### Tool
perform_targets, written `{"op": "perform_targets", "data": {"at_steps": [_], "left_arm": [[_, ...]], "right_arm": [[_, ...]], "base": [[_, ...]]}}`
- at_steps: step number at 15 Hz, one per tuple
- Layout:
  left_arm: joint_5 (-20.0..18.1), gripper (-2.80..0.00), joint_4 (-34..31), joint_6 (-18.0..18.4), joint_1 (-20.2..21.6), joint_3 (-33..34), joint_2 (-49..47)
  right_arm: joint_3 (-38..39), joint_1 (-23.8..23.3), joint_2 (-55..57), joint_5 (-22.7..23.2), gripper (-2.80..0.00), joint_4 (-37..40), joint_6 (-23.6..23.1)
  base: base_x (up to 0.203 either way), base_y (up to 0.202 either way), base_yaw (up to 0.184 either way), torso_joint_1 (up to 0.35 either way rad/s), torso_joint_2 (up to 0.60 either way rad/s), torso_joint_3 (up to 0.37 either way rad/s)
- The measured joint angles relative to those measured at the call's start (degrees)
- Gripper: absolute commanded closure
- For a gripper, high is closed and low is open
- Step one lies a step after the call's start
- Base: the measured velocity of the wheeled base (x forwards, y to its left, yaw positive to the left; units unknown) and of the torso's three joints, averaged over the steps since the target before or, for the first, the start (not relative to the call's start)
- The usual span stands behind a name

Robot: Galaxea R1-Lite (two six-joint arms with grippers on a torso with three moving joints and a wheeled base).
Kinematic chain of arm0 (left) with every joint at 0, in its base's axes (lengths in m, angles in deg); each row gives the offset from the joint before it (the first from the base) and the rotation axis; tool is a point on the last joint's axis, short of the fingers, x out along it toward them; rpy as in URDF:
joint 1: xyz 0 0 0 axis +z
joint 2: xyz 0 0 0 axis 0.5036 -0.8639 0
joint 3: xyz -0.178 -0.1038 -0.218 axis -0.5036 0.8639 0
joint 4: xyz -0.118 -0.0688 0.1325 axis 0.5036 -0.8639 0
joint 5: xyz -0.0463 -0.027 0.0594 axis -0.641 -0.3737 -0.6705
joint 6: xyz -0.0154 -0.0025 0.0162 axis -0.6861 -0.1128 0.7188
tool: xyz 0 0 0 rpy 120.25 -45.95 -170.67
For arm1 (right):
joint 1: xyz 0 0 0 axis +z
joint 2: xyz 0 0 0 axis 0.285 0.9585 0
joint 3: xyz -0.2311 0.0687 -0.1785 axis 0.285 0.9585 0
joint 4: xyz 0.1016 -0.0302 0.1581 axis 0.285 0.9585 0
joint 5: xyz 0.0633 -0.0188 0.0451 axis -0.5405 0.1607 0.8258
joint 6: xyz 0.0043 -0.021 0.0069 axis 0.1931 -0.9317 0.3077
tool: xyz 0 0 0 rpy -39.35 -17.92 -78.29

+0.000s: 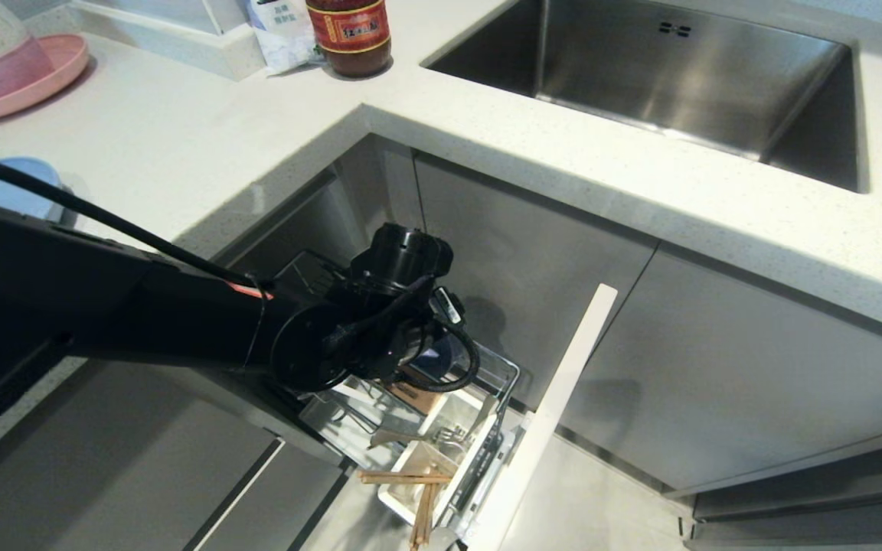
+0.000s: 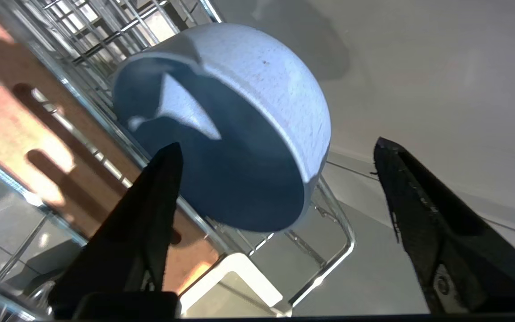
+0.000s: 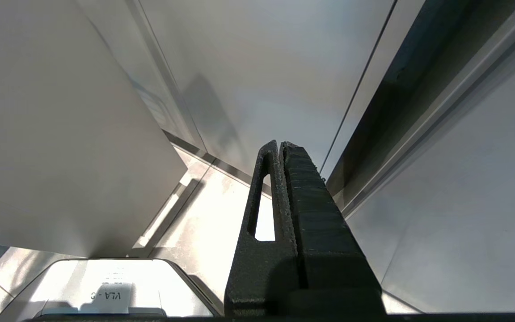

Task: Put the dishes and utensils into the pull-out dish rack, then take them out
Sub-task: Take the bowl out of the cupboard

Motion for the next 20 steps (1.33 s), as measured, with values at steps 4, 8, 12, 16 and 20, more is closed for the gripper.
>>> {"op": "perform_targets", "data": {"at_steps": [4,8,12,16,20], "left_arm": [[-1.0,-2.80,2.3,1.8,0.6,-1.6,-1.8],[-1.0,-2.80,3.4,2.9,0.8,-2.7,-3.3],[-1.1,-2.80,3.4,3.0,0.8,-2.8,-4.0],[-1.0,0.00,3.3,3.0,0.7,-2.8,-4.1],[-0.9,0.00,3.3,3.0,0.4,-2.6,-3.9]], "right_arm": [[0.0,0.0,0.0,0.0,0.00,0.0,0.0],[0.0,0.0,0.0,0.0,0.00,0.0,0.0],[0.0,0.0,0.0,0.0,0.00,0.0,0.0],[0.0,0.0,0.0,0.0,0.00,0.0,0.0],[0.0,0.0,0.0,0.0,0.00,0.0,0.0]], "base": [[0.000,0.000,0.000,0.000,0.00,0.000],[0.000,0.000,0.000,0.000,0.00,0.000],[0.000,0.000,0.000,0.000,0.00,0.000],[0.000,0.000,0.000,0.000,0.00,0.000],[0.000,0.000,0.000,0.000,0.00,0.000]]}}
